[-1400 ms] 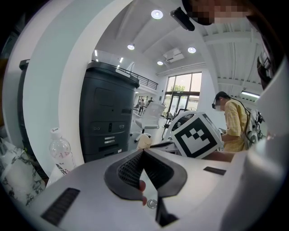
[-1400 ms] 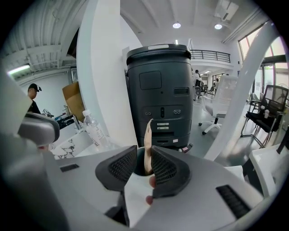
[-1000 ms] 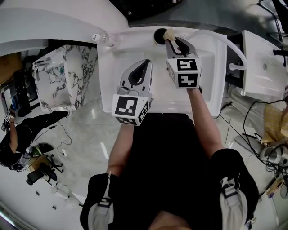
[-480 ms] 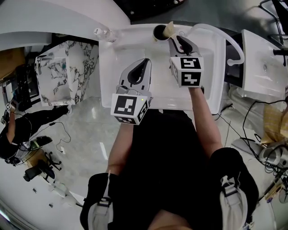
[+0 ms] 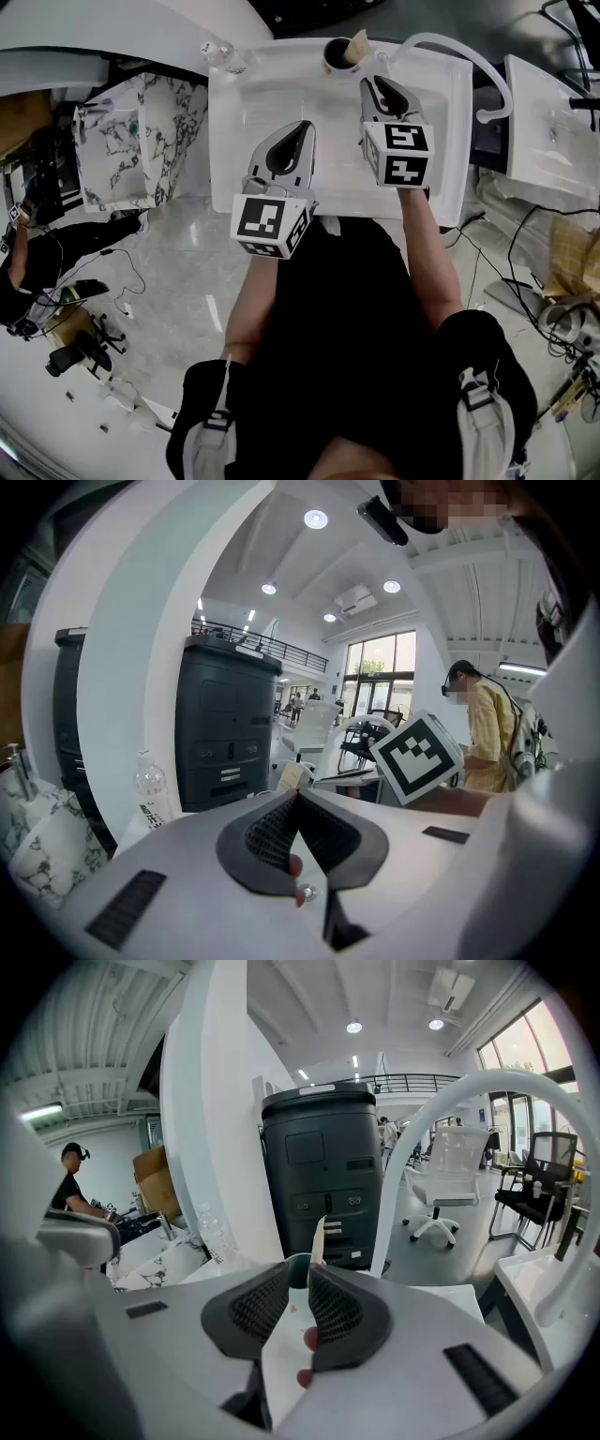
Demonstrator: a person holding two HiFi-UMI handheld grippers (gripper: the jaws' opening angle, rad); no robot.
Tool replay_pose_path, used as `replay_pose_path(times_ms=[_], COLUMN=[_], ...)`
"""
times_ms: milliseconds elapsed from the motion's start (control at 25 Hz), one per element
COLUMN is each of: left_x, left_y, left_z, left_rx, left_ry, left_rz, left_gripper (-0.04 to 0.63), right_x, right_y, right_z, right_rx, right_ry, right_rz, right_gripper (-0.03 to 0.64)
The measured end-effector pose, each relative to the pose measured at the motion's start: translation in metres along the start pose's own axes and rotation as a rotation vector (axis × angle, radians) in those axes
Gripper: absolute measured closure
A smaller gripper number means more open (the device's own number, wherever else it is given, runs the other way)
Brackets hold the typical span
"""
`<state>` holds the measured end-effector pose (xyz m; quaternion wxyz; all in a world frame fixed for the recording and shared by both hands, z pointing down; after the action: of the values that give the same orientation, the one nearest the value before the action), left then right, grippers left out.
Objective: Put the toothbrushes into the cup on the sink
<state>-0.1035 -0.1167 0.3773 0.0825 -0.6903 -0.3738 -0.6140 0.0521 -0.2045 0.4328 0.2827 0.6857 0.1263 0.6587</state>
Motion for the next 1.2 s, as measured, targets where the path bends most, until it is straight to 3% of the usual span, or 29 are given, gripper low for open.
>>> replay_pose_path(times_ms=[840, 1200], left_x=[0.029, 0.037], left_y=[-0.138, -0.193], left_z=[0.033, 0.048], left_rx=[0.147, 0.199], left_ry=[0.064, 0.092], left_rz=[0.098, 0.146], left_gripper=[0.581, 0.581], right_x=[0.04, 0.057], right_y=[-0.167, -0.257], right_z=[-0.082, -0.126], right_rx=[0.154, 0.158], right_ry=[-0.007, 0.004], right_rz=[0.134, 0.247], right_gripper=[0.577, 0.586])
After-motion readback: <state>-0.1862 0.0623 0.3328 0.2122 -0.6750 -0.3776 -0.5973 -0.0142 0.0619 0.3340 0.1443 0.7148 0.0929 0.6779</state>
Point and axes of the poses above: the fingertips, and each gripper's own axes: y forward along the fingers, z to its right, x out of its underside, the point moved 7 cm from there along -y, backward along the fingers, and after that the axes turned 11 degrees about x, right-handed, at the moved point
